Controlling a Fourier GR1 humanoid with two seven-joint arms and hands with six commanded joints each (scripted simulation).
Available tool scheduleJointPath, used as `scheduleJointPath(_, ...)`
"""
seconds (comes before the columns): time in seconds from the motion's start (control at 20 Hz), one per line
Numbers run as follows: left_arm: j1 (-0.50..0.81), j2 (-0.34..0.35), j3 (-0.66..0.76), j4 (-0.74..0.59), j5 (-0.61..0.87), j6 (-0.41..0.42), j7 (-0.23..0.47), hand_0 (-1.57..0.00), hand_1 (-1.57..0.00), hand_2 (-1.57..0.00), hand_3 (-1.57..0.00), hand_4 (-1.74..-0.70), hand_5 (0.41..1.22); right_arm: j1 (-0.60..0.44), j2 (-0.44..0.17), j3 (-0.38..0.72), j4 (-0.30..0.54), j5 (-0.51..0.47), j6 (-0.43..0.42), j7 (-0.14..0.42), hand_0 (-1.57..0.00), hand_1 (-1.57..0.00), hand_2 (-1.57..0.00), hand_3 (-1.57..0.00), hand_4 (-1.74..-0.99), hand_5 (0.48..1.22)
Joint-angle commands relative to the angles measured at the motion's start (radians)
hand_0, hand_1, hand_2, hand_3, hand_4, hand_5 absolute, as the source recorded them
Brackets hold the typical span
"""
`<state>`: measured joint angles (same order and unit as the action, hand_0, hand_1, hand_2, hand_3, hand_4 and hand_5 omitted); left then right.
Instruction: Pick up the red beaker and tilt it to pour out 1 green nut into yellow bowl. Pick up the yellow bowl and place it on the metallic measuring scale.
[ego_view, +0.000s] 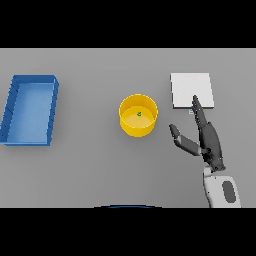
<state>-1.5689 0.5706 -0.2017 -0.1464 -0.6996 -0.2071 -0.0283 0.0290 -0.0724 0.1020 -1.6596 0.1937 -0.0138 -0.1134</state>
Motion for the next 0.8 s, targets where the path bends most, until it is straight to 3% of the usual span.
scheduleJointPath(0.0,0.035,0.006,0.028,0.009,0.035,0.039,0.041,-1.57,-1.57,-1.57,-1.55,-1.74,1.221,0.0,-0.002,0.003,0.006,0.004,0.002,-0.008,0.0,0.0,0.0,0.0,-1.132,0.614)
scheduleJointPath(0.1,0.121,0.008,0.05,0.011,0.076,0.128,0.119,-1.57,-1.57,-1.57,-1.56,-1.74,1.221,0.001,-0.011,0.002,0.009,0.0,0.013,-0.028,0.0,0.0,0.0,0.0,-1.138,0.626)
scheduleJointPath(0.15,0.16,0.011,0.086,0.005,0.123,0.168,0.122,-1.57,-1.57,-1.57,-1.56,-1.74,1.221,0.005,-0.016,0.001,0.014,-0.002,0.017,-0.033,0.0,0.0,0.0,0.0,-1.142,0.628)
scheduleJointPath(0.3,0.241,0.023,0.163,-0.008,0.224,0.233,0.206,-1.57,-1.57,-1.57,-1.57,-1.74,1.221,0.013,-0.009,0.013,-0.005,-0.004,0.024,-0.034,0.0,0.0,0.0,0.0,-1.138,0.648)
scheduleJointPath(0.45,0.373,0.01,0.203,-0.06,0.304,0.272,0.213,-1.57,-1.57,-1.57,-1.57,-1.74,1.221,0.023,-0.009,0.013,-0.016,-0.009,0.026,-0.026,0.0,0.0,0.0,0.0,-1.127,0.664)
scheduleJointPath(0.6,0.531,-0.007,0.222,-0.187,0.376,0.312,0.216,-1.57,-1.57,-1.57,-1.57,-1.74,1.221,0.035,-0.018,0.014,-0.004,0.005,0.023,-0.056,0.0,0.0,0.0,0.0,-1.151,0.676)
scheduleJointPath(0.75,0.701,-0.032,0.219,-0.38,0.438,0.328,0.273,-1.57,-1.57,-1.57,-1.57,-1.74,1.186,0.016,-0.019,0.01,0.0,0.004,0.019,-0.03,0.0,0.0,0.0,0.0,-1.175,0.676)
